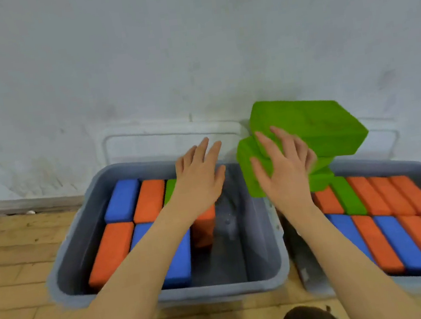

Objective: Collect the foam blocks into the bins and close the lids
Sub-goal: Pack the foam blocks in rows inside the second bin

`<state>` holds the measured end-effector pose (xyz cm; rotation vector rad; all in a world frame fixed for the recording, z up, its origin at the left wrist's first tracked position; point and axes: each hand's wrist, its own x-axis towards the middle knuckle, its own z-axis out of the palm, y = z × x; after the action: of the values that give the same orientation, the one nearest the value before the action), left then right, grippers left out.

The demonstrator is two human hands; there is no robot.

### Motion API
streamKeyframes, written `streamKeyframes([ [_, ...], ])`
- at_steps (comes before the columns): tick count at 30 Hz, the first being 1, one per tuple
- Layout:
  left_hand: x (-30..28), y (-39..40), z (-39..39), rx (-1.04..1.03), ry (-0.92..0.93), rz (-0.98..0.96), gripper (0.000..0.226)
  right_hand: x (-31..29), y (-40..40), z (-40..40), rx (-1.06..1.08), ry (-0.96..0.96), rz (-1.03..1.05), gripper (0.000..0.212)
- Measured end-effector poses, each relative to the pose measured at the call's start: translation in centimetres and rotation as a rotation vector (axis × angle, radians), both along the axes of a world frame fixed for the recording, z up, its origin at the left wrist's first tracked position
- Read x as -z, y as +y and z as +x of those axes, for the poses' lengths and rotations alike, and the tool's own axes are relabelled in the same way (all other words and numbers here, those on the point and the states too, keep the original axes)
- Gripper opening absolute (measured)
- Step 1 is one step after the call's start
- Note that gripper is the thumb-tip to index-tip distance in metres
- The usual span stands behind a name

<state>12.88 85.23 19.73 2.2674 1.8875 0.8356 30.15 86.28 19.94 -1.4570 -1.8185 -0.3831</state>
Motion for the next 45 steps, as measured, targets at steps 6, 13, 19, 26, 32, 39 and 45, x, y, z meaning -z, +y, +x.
streamKeyframes([
  [6,-0.4,4.4,6.5,0.047,0.105,-0.059,0.059,-0.8,4.3,7.4,0.111,-0.074,-0.196,0.075],
  [13,0.0,8.5,10.0,0.082,0.077,-0.086,0.067,1.0,7.1,10.3,0.049,-0.155,-0.243,0.073],
  [19,0.2,8.1,10.6,0.223,-0.283,0.023,0.056,2.1,6.9,9.9,0.026,-0.054,-0.038,0.072],
  [26,-1.9,4.3,9.0,0.3,-0.502,0.314,0.049,0.4,4.7,6.7,-0.06,0.088,0.155,0.054],
  [32,-3.8,1.9,5.1,0.205,-0.532,0.459,0.045,-1.4,3.0,2.8,-0.332,0.193,0.187,0.042],
  [39,-4.5,-0.7,1.5,0.066,-0.288,0.691,0.038,0.8,2.4,3.2,-0.23,0.183,0.002,0.049],
  [45,-2.3,-0.5,0.5,-0.009,-0.064,0.75,0.031,4.0,3.1,5.4,-0.033,-0.092,-0.506,0.081],
])
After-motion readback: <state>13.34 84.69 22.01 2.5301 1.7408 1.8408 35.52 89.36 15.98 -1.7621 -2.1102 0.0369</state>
